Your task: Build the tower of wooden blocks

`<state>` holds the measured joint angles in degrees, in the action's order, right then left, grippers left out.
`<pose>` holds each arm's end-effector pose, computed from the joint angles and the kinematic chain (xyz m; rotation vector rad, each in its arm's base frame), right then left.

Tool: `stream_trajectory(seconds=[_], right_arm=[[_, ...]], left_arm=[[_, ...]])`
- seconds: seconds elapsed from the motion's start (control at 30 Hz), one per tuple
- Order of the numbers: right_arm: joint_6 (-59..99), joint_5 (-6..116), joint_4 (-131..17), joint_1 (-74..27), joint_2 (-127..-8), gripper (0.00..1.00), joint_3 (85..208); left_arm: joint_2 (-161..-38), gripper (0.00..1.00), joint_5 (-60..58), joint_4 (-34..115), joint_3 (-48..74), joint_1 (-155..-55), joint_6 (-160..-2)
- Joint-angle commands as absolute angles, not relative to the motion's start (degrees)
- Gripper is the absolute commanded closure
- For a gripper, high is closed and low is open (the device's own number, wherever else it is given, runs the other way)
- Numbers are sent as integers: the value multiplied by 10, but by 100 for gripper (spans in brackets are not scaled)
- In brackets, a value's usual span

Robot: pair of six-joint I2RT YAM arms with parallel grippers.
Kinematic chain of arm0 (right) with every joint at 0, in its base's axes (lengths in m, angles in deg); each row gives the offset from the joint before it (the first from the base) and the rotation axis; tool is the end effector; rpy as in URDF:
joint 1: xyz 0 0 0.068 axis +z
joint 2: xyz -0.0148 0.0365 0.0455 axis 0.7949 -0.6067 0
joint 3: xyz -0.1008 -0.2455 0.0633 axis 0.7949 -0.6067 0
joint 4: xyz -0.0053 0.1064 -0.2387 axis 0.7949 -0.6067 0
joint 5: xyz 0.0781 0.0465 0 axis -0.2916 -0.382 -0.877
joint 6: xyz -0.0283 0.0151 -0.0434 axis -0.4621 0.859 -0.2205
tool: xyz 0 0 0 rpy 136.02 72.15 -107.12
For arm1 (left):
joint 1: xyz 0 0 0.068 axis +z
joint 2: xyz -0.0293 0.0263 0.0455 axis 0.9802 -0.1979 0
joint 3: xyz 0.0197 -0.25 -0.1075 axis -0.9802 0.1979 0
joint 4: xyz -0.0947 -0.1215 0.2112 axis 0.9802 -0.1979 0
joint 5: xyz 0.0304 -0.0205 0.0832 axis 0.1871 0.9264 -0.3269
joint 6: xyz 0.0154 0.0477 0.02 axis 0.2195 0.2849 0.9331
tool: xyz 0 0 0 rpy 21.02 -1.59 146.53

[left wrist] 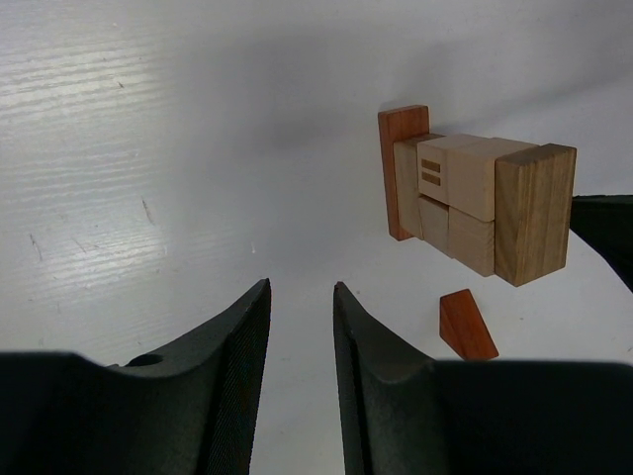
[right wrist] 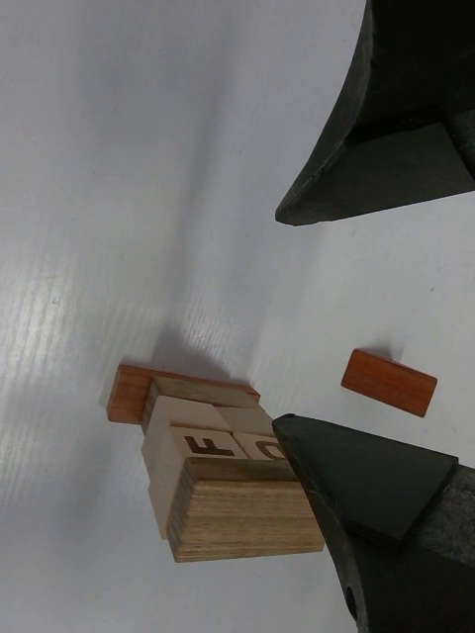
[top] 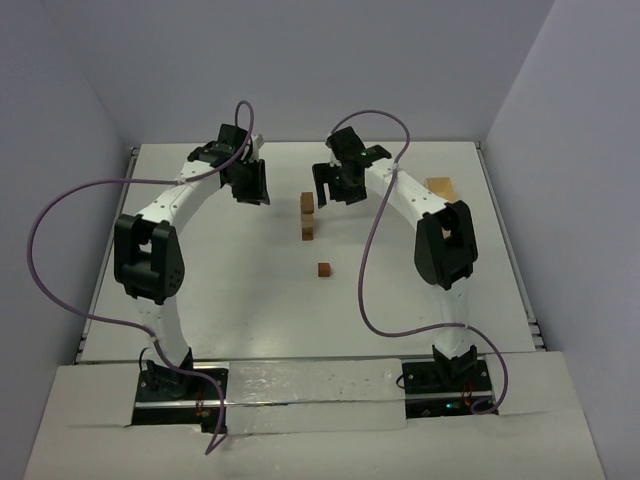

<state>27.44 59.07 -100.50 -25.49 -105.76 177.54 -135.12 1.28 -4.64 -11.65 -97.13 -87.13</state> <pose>0.4097 0.2127 0.2533 -0.3209 2.5905 0.3454 0.4021 -0.1416 0.2667 0.0973 2.6128 -0.4637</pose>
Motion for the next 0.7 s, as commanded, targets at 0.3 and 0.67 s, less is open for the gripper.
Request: stream_trajectory(seconds=[0.3, 0.67], right_arm=[[278, 607, -1023, -242, -1080, 14, 1825], [274, 608, -1025, -235, -1081, 14, 1837]], left_arm=[[-1363, 62, 32, -51, -153, -971, -874], [-1365, 61, 33, -49, -152, -971, -874]])
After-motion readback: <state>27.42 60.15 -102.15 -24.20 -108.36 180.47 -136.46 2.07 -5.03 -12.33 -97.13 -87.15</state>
